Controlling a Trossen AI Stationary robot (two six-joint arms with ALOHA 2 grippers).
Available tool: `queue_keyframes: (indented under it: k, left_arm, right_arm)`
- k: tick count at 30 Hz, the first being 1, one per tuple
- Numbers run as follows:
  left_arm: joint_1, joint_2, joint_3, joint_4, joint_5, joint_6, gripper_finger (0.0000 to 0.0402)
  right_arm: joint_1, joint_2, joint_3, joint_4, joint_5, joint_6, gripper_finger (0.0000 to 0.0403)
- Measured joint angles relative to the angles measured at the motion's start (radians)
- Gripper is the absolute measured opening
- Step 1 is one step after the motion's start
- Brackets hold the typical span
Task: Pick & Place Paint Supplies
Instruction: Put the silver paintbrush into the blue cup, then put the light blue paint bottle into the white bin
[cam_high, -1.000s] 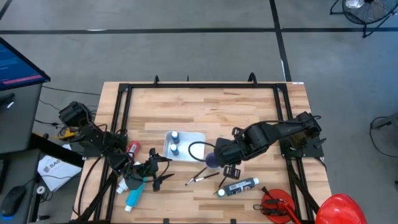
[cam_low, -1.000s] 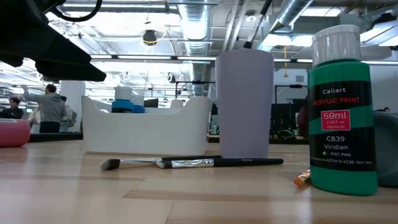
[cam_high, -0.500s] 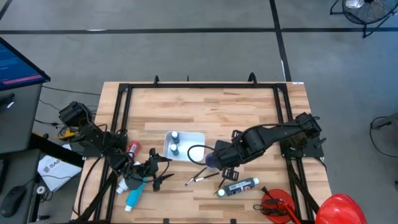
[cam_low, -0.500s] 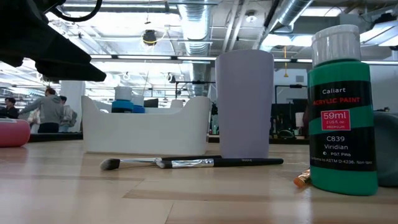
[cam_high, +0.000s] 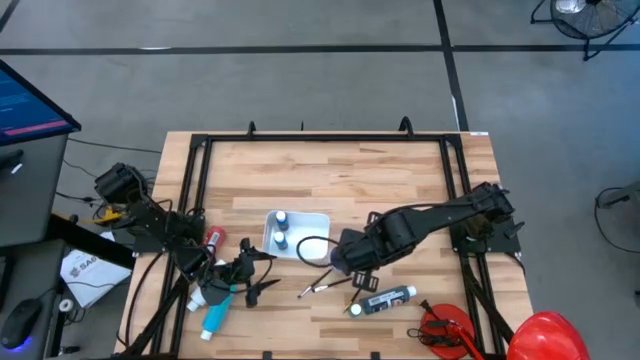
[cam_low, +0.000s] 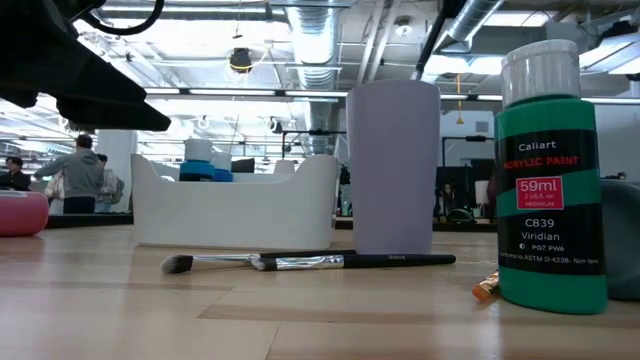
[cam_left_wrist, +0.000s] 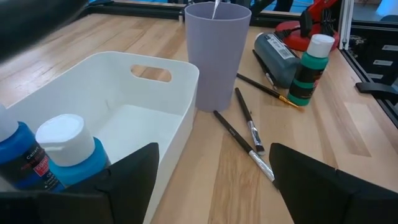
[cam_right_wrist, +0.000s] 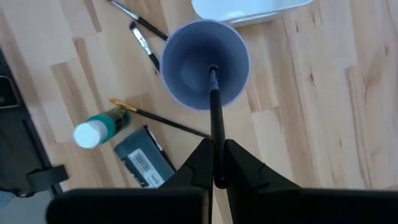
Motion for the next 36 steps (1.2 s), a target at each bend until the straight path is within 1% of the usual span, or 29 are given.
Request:
queue_keyframes:
  k: [8, 10, 12, 14, 22, 30, 36]
  left_arm:
    - [-0.002, 0.000, 0.000, 0.000, 0.000, -0.002, 0.0298]
    - [-0.002, 0.000, 0.000, 0.000, 0.001, -0.002, 0.0298]
    - [-0.002, 0.000, -0.003, 0.003, 0.001, -0.002, 0.0298]
    - [-0.002, 0.000, -0.007, 0.003, 0.001, -0.006, 0.0298]
    - [-0.002, 0.000, -0.014, 0.008, 0.006, -0.020, 0.0298]
    - [-0.002, 0.000, -0.017, 0.010, 0.006, -0.022, 0.0298]
    - [-0.003, 0.000, -0.017, 0.015, 0.005, -0.022, 0.0298]
  right_arm:
    - [-0.031, 0.066, 0.004, 0.025, -0.060, -0.068, 0.0012]
    - [-0.040, 0.080, 0.001, 0.001, -0.072, -0.083, 0.0012]
    - [-0.056, 0.094, 0.004, 0.026, -0.084, -0.104, 0.0013]
    - [-0.065, 0.098, 0.000, 0.005, -0.088, -0.109, 0.0017]
    - [-0.088, 0.083, 0.003, 0.035, -0.084, -0.126, 0.0072]
    - [-0.096, 0.084, 0.003, 0.050, -0.072, -0.136, 0.0118]
    - [-0.097, 0.084, 0.070, 0.036, -0.076, -0.219, 0.0165]
